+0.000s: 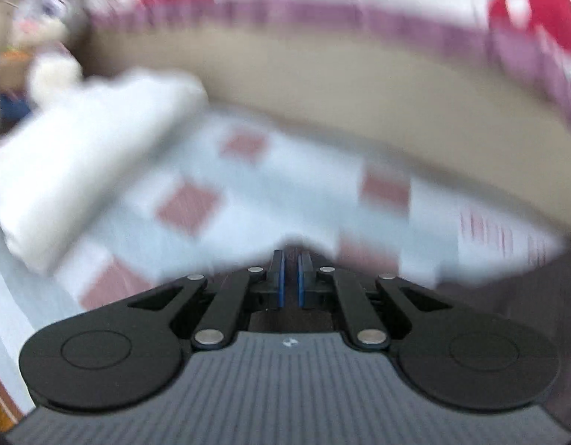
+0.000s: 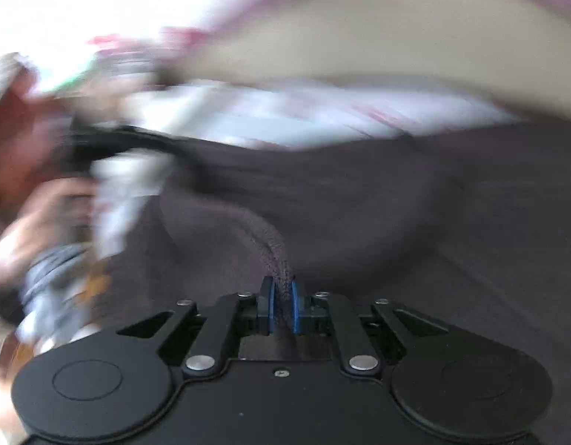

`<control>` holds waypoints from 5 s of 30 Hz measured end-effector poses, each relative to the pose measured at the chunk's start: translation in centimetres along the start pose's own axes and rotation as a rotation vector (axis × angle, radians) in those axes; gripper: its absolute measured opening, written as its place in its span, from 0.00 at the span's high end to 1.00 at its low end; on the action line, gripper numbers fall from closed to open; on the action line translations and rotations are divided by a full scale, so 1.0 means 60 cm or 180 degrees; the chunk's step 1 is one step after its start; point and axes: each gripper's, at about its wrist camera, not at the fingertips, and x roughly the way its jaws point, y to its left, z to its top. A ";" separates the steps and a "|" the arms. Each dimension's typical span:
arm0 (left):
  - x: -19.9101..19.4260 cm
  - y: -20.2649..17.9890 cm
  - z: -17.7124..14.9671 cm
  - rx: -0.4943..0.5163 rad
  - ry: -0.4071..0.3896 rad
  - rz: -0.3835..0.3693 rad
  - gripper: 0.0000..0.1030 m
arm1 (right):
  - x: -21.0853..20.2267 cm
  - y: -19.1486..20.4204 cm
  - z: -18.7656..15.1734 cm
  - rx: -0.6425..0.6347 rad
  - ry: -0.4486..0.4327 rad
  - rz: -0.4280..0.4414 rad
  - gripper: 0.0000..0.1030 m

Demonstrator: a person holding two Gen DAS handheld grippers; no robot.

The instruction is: Fold clothes

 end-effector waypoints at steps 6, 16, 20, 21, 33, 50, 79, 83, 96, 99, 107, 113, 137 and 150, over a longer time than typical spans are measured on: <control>0.035 0.000 -0.017 -0.0060 0.0274 -0.0096 0.68 | 0.009 -0.048 0.007 0.0351 0.0015 -0.0289 0.89; -0.041 -0.009 -0.141 -0.0174 0.0571 -0.0449 0.55 | -0.029 -0.060 0.035 0.0387 -0.0612 -0.0884 0.78; -0.094 -0.050 -0.173 0.0205 0.0508 -0.0586 0.39 | -0.035 -0.106 0.028 0.1129 -0.0606 -0.0776 0.66; -0.103 -0.059 -0.182 0.0285 0.0525 -0.0567 0.37 | -0.037 -0.111 0.024 0.1266 -0.0629 -0.0709 0.65; -0.180 -0.045 -0.281 0.0913 0.0816 -0.0408 0.33 | -0.003 0.090 -0.028 -0.0423 0.0121 -0.0071 0.43; -0.258 -0.125 -0.366 0.2617 0.0442 -0.0752 0.30 | -0.018 0.161 -0.038 -0.1677 0.0541 -0.0712 0.90; -0.227 -0.058 -0.335 0.1637 0.0957 -0.0845 0.68 | -0.007 -0.064 0.101 0.0561 -0.0601 -0.0686 0.45; -0.220 -0.035 -0.328 0.1280 0.1048 -0.0946 0.63 | 0.057 -0.094 0.099 0.0859 -0.0416 -0.0567 0.45; -0.214 -0.024 -0.328 0.1128 0.1028 -0.1029 0.50 | 0.051 0.010 0.078 -0.0435 -0.0643 -0.1974 0.70; -0.224 -0.017 -0.324 0.1078 0.0956 -0.1092 0.47 | -0.001 0.060 0.055 -0.0696 -0.0758 -0.1653 0.47; -0.217 0.009 -0.321 0.0778 0.0955 -0.1043 0.47 | 0.032 0.177 -0.061 -0.1854 0.0243 -0.0899 0.40; -0.225 0.022 -0.314 0.0616 0.0883 -0.1039 0.47 | 0.072 0.203 -0.072 -0.2527 0.0636 -0.1010 0.90; -0.245 0.280 -0.320 -0.1482 0.1536 -0.0332 0.27 | 0.088 0.413 -0.049 -0.2275 -0.0030 0.0398 0.49; -0.239 0.280 -0.329 -0.1890 0.0874 -0.0582 0.76 | 0.200 0.492 -0.235 -0.3536 0.0272 0.0104 0.39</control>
